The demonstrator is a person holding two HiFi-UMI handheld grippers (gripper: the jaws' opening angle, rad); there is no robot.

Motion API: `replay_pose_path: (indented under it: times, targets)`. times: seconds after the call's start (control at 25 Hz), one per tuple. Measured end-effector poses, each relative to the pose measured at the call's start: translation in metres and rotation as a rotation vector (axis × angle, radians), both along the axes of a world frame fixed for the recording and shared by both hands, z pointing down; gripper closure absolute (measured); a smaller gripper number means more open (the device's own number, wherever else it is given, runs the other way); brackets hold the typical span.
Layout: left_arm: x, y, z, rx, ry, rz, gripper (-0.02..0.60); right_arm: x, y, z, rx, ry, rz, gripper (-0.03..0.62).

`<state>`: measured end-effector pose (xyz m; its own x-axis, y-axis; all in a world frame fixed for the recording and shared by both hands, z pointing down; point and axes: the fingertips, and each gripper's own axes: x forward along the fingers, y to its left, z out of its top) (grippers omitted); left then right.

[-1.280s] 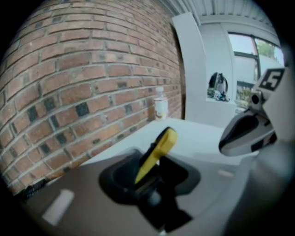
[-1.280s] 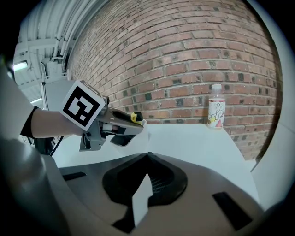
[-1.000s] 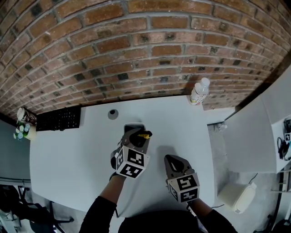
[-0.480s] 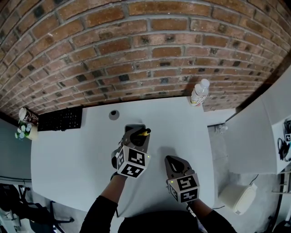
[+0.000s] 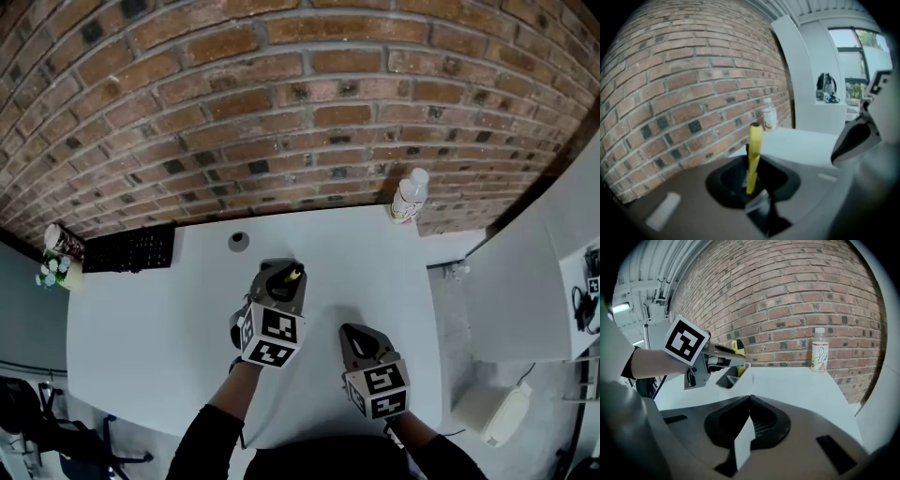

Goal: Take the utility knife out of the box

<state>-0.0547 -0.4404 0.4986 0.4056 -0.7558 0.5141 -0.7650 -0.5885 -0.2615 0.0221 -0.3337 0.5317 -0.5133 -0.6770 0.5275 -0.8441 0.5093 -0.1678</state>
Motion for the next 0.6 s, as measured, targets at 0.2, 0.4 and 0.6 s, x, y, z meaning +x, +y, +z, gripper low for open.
replay_pose_path:
  times: [0.2, 0.4, 0.6]
  targets:
    - [-0.002, 0.001, -0.012, 0.028, 0.015, -0.009, 0.508, -0.002, 0.002, -0.005, 0.013, 0.001, -0.006, 0.586]
    - [-0.003, 0.003, -0.026, 0.052, 0.036, -0.018, 0.508, -0.002, 0.005, -0.011, 0.028, 0.002, -0.010, 0.586]
    - [-0.003, 0.007, -0.040, 0.077, 0.050, -0.028, 0.508, -0.003, 0.005, -0.020, 0.050, 0.001, -0.012, 0.586]
